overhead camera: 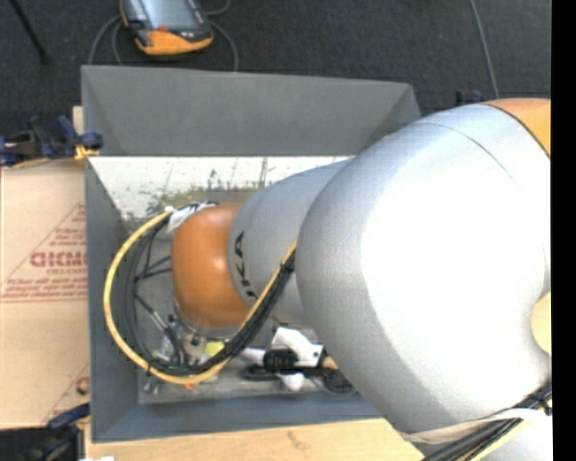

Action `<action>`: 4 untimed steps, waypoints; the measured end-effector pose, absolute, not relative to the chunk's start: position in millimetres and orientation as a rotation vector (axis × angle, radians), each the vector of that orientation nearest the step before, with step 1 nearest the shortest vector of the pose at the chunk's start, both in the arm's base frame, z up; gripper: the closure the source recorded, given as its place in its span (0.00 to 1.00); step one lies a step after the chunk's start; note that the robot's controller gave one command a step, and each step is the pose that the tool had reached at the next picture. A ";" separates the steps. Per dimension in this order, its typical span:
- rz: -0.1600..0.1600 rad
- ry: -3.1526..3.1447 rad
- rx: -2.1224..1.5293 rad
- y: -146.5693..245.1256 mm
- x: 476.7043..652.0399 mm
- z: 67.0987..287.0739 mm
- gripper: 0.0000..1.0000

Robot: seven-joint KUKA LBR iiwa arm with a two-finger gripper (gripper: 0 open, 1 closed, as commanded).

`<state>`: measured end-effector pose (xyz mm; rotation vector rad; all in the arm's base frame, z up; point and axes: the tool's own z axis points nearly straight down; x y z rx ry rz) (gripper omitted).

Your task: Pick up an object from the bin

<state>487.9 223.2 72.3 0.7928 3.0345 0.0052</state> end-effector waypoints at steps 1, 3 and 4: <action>0.005 3.034 0.794 223.2 487.9 72.3 1.00; -0.004 3.043 0.797 222.0 485.6 91.9 1.00; -0.006 3.044 0.795 221.8 485.9 107.9 1.00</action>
Offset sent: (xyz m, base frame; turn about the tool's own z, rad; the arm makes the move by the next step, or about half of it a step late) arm 0.0001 0.0000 0.0604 0.0000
